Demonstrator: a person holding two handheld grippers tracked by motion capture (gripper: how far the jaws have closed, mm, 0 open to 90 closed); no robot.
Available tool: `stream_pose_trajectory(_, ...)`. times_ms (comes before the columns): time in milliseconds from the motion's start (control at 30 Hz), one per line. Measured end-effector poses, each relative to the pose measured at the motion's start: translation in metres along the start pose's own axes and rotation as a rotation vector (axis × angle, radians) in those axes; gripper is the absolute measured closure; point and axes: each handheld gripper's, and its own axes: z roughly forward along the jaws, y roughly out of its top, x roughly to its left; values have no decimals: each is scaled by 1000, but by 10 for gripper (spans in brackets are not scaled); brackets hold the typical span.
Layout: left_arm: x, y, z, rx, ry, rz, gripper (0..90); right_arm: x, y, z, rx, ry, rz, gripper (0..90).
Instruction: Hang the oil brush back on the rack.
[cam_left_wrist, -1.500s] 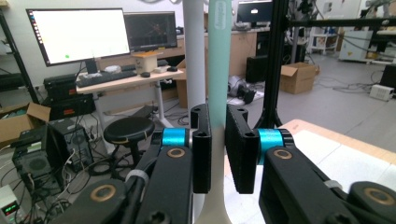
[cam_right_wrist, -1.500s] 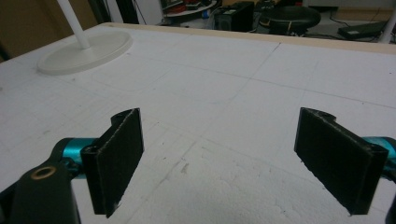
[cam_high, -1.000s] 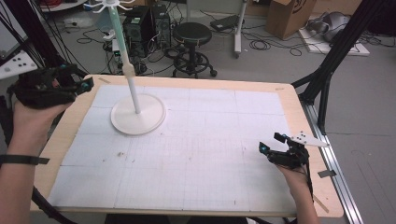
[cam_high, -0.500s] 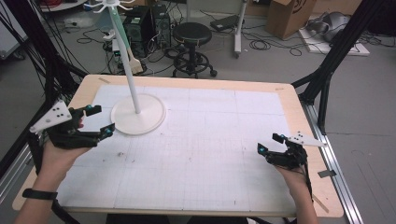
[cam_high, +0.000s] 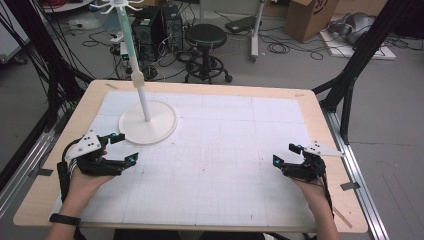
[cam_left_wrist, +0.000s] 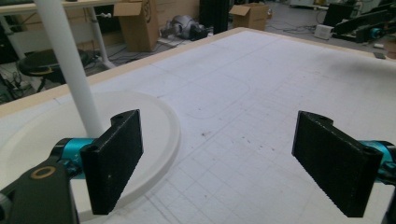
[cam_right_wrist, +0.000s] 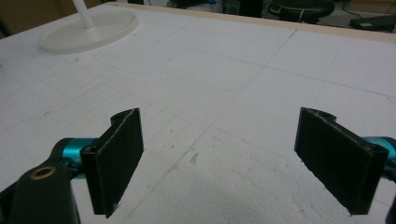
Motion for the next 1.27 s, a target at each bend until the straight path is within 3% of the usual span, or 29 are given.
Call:
stream_pose_trajectory(100, 1, -8, 3, -6, 2, -14, 170, -1, -2, 1, 12, -8, -5, 147)
stream_pose_trajectory(433, 0, -18, 8, 13, 9, -6, 170, 3, -8, 7, 56, -24, -45, 147)
stream_pose_trajectory(833, 3, -19, 7, 5, 20, -10, 171, 1, -11, 6, 45, -20, -13, 147)
stream_pose_trajectory(1267, 5, -18, 5, -11, 32, -18, 171, -2, -11, 3, 37, -22, -14, 147)
